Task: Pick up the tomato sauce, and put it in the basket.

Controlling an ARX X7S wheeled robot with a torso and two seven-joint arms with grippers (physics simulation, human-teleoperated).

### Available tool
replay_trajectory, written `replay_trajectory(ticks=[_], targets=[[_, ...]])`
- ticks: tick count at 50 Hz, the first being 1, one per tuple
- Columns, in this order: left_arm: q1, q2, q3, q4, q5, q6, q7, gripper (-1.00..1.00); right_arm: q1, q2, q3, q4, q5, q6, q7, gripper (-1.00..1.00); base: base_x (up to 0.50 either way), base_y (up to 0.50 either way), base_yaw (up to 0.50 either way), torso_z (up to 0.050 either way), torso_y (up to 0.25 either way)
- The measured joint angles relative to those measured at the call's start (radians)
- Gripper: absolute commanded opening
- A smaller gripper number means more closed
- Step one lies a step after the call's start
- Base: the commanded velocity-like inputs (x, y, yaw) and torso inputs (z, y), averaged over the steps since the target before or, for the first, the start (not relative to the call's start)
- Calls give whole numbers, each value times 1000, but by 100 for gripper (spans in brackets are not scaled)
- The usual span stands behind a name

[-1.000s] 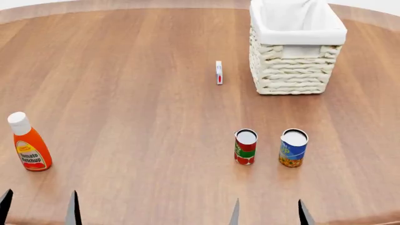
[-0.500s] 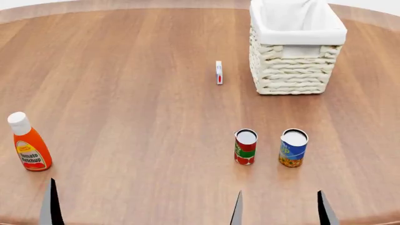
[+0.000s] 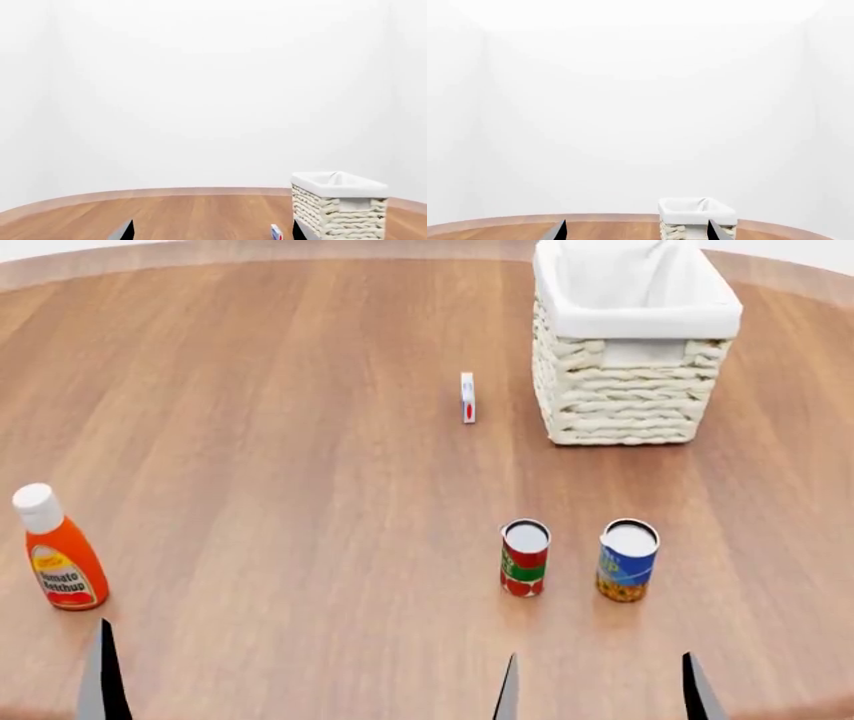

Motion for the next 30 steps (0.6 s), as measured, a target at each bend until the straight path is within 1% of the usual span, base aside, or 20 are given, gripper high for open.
replay_trajectory(ticks=[30], targets=[[0,-23,17,-2,-5,1,-31,100,5,24,-20,7,9,-1,27,100,83,0,0,0,0]])
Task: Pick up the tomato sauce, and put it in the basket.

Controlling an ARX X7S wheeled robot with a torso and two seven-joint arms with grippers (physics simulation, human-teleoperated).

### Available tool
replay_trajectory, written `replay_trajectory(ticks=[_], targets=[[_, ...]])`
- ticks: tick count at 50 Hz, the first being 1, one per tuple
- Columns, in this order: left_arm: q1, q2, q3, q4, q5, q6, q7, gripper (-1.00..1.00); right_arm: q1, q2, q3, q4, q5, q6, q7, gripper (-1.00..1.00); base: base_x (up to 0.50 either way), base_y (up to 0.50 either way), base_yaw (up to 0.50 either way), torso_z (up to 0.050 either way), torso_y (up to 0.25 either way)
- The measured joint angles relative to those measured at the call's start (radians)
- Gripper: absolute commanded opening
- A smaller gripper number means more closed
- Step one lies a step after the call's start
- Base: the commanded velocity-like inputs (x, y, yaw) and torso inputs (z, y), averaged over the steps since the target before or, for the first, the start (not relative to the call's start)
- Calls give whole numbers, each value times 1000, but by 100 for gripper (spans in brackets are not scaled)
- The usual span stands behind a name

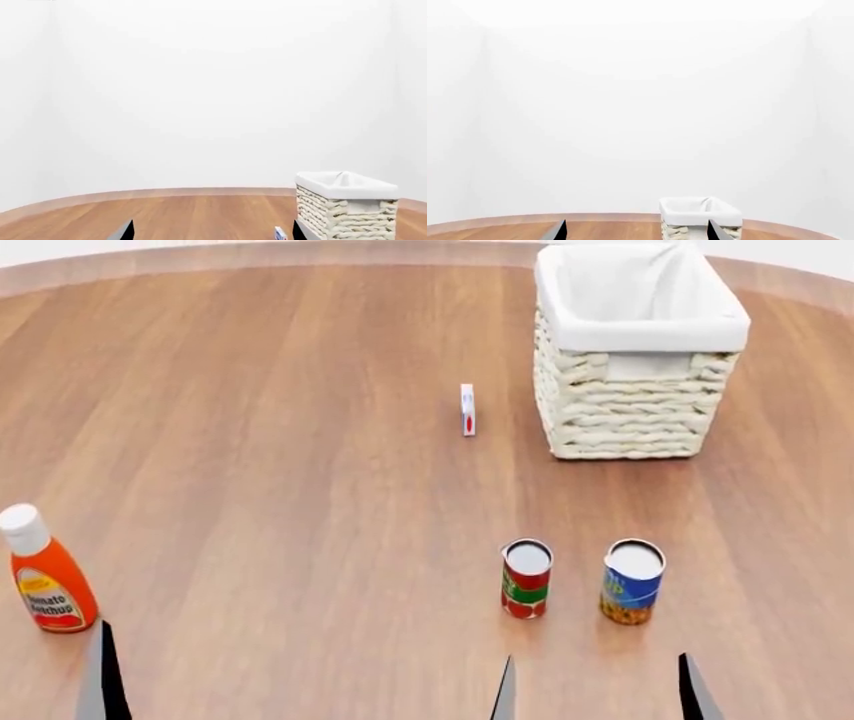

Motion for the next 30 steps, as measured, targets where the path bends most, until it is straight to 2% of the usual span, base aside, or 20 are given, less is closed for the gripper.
replay_trajectory(ticks=[30], targets=[[-1,-17,26,2,9,1,-28,100,-1,25,-12,4,16,-3,19,100,99,0,0,0,0]])
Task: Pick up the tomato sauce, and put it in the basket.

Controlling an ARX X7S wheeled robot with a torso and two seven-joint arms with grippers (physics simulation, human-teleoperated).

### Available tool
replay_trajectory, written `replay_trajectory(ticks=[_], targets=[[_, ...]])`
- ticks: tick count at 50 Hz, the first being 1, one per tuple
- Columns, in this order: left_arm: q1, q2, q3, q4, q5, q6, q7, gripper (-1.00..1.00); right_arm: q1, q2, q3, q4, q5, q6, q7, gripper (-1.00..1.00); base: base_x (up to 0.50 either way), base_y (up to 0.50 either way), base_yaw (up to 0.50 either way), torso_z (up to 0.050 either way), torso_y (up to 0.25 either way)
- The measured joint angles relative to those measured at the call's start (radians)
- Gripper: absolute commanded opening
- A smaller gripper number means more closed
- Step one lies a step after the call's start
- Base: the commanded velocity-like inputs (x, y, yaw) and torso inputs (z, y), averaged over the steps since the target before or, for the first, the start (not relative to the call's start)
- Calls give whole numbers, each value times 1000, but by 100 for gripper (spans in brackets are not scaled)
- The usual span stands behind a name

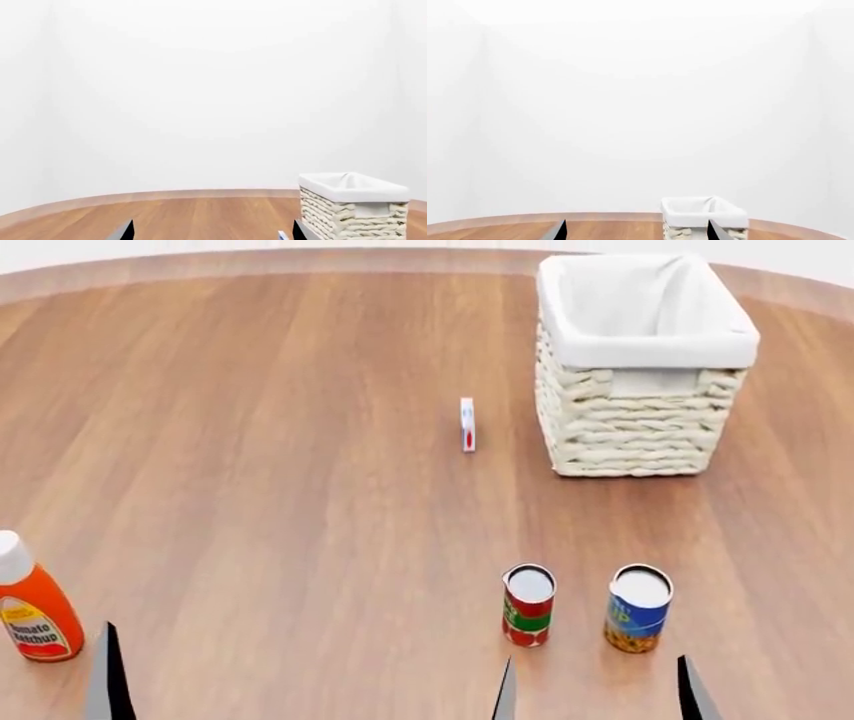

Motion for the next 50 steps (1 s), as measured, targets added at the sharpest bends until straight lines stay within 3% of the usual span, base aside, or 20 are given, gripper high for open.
replay_trajectory(ticks=[50], targets=[[1,-25,23,-36,-12,33,-33,100,5,31,-26,5,13,2,27,100,135,0,0,0,0]])
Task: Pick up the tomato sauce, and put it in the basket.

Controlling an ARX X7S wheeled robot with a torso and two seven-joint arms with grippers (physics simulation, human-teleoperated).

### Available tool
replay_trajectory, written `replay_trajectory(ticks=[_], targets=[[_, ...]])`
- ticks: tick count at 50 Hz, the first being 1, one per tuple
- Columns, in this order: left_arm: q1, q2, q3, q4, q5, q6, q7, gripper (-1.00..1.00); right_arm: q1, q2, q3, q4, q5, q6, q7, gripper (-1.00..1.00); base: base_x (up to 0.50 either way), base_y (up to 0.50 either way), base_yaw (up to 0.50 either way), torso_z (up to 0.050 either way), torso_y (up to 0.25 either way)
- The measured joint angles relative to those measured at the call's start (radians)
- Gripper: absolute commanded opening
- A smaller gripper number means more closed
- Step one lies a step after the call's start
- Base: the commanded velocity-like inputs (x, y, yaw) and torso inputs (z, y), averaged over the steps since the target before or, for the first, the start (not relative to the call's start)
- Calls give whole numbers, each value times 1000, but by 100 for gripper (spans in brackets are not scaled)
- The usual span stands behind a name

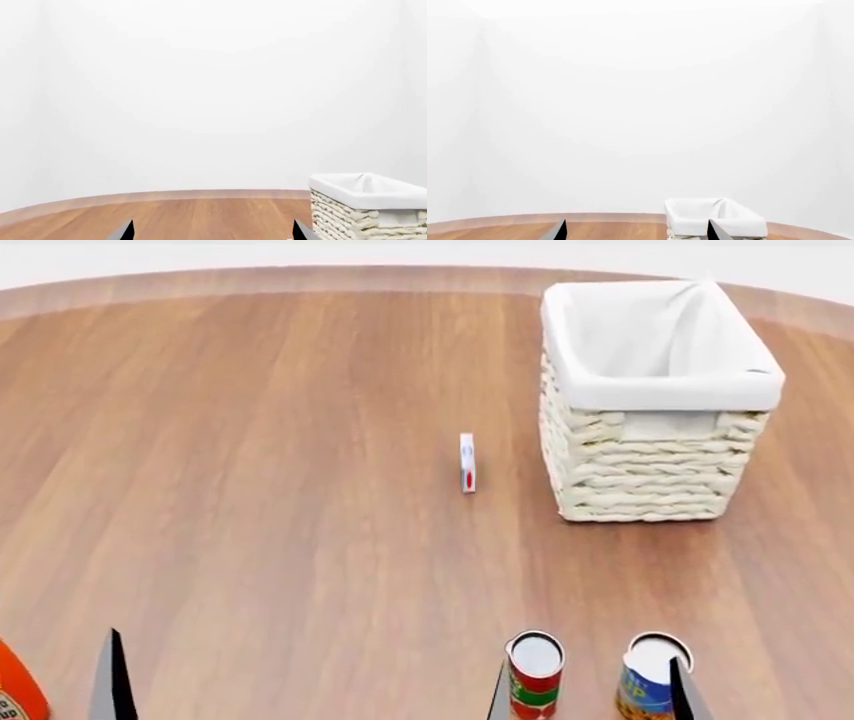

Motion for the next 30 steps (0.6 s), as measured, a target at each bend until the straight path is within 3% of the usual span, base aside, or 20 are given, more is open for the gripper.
replay_trajectory(ticks=[30], targets=[[-2,-16,14,17,-7,-16,-19,100,5,14,-17,4,2,-2,15,100,136,0,0,0,0]])
